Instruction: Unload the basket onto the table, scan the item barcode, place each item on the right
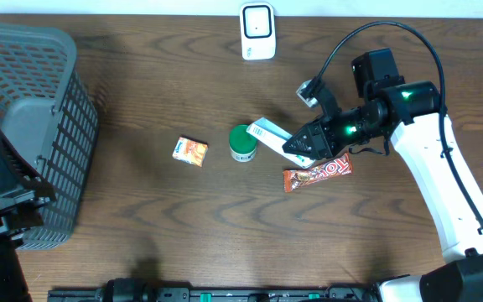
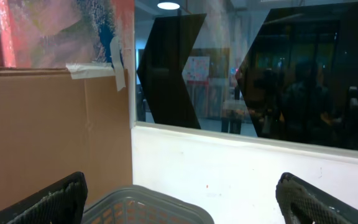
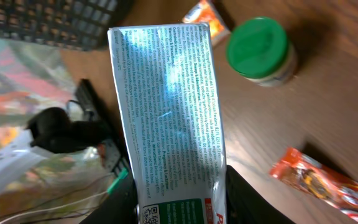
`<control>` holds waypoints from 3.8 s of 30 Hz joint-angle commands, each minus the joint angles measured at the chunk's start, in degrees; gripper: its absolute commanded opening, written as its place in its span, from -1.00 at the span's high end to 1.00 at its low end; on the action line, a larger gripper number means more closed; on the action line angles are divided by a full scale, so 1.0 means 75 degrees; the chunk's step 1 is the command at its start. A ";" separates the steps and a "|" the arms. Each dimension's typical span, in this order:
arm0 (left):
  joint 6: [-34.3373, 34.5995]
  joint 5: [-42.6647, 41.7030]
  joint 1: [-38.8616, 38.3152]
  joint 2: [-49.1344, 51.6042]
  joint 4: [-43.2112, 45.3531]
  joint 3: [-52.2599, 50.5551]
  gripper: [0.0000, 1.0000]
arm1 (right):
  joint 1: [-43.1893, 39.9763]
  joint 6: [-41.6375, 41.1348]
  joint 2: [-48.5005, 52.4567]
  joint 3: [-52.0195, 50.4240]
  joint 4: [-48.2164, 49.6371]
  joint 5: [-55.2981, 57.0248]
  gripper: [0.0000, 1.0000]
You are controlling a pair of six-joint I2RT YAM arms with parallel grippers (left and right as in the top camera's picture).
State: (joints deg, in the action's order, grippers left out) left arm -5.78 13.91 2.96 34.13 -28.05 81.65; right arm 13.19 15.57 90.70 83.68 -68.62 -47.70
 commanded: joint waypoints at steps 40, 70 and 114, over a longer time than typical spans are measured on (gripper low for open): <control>0.0099 0.0090 0.0032 0.0029 -0.7461 -0.0029 -0.94 | 0.0163 0.0705 0.2649 0.0087 0.8973 0.6732 0.28; 0.0099 0.0093 0.0032 0.0029 -0.7656 -0.0029 -0.94 | 0.1536 0.6904 0.5893 0.0125 1.3828 1.0016 0.37; 0.0096 0.0093 0.0032 0.0029 -0.7656 -0.0029 -0.94 | -0.0326 0.0857 0.4972 0.0189 0.9305 0.3561 -0.98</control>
State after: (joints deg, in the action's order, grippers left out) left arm -5.76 13.93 2.96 34.24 -85.49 81.12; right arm 12.23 20.36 123.92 84.58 0.78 -15.73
